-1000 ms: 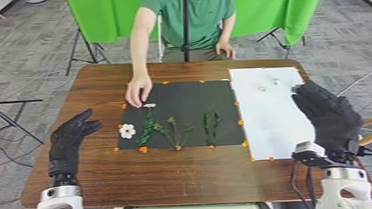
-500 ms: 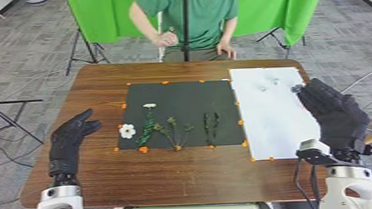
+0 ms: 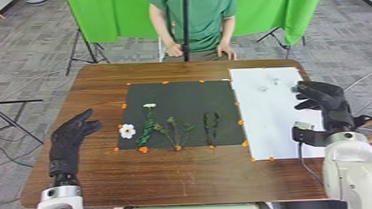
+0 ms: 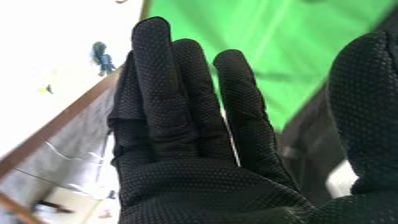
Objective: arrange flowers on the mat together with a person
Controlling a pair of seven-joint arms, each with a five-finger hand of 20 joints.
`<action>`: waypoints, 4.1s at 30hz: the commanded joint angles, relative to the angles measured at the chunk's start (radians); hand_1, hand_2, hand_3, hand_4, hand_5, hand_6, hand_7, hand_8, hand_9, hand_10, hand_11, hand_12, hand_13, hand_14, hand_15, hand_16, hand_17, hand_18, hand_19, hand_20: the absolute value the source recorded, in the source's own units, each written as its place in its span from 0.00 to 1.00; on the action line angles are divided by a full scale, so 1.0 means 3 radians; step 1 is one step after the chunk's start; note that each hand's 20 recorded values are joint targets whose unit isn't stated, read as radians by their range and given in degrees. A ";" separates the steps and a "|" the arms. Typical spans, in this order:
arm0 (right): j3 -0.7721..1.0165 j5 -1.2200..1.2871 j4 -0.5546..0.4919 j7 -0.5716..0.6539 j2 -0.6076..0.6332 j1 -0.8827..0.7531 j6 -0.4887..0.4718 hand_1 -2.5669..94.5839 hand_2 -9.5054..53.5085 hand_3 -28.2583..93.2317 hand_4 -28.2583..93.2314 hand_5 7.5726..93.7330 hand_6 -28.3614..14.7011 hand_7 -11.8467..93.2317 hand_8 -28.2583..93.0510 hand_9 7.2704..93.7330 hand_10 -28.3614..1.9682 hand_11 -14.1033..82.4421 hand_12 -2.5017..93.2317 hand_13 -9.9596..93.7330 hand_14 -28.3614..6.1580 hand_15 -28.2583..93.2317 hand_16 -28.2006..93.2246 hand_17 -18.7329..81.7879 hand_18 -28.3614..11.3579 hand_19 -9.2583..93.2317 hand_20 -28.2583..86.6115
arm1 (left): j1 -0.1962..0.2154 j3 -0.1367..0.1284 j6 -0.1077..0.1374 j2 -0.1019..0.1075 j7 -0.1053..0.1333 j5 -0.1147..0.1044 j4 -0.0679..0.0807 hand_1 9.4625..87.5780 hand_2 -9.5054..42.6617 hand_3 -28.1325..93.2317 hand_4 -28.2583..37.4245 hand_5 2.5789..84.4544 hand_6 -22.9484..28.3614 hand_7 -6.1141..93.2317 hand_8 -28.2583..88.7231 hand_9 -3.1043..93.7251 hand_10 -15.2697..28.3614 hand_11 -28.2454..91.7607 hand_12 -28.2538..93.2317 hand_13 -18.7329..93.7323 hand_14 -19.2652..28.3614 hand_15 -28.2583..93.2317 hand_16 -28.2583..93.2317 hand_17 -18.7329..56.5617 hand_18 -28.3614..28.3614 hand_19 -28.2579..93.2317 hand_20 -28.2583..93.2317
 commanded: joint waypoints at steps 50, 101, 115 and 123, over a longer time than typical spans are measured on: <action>-0.0289 -0.2461 0.0841 0.0480 0.0416 0.0514 -0.0738 0.36 0.00 0.80 0.07 0.56 0.65 0.26 0.15 0.60 0.36 0.44 0.33 0.67 0.35 0.70 0.43 0.42 0.17 0.64 0.61 | 0.0091 -0.0016 -0.0026 -0.0020 -0.0064 -0.0017 -0.0031 0.20 0.17 0.82 0.12 0.60 0.51 0.19 0.19 0.62 0.71 0.41 0.36 0.61 0.79 0.42 0.22 0.46 0.74 0.35 0.42; -0.0175 -0.2217 0.0607 0.0604 0.0419 0.0388 -0.0901 0.22 0.16 0.75 0.11 0.63 0.55 0.21 0.17 0.68 0.28 0.56 0.40 0.70 0.28 0.86 0.51 0.45 0.06 0.75 0.68 | 0.0080 -0.0025 -0.0055 -0.0002 -0.0072 -0.0012 -0.0025 0.21 0.17 0.81 0.12 0.60 0.51 0.19 0.19 0.62 0.71 0.41 0.36 0.61 0.79 0.42 0.22 0.46 0.74 0.35 0.42; -0.0212 -0.2094 0.0676 0.0776 0.0429 0.0567 -0.1387 0.17 0.28 0.69 0.11 0.64 0.51 0.18 0.16 0.71 0.24 0.62 0.45 0.73 0.28 0.91 0.56 0.48 0.03 0.78 0.69 | 0.0097 -0.0024 -0.0039 -0.0022 -0.0071 -0.0013 -0.0034 0.21 0.17 0.81 0.12 0.60 0.51 0.19 0.19 0.62 0.71 0.41 0.36 0.61 0.79 0.42 0.22 0.46 0.73 0.34 0.42; -0.0215 -0.2089 0.0676 0.0771 0.0419 0.0566 -0.1393 0.16 0.28 0.69 0.11 0.62 0.50 0.17 0.16 0.70 0.24 0.62 0.44 0.72 0.28 0.91 0.56 0.47 0.03 0.78 0.69 | 0.0110 -0.0032 -0.0032 -0.0025 -0.0059 -0.0018 -0.0043 0.21 0.17 0.81 0.11 0.61 0.51 0.19 0.19 0.62 0.70 0.41 0.36 0.61 0.79 0.42 0.22 0.46 0.73 0.35 0.42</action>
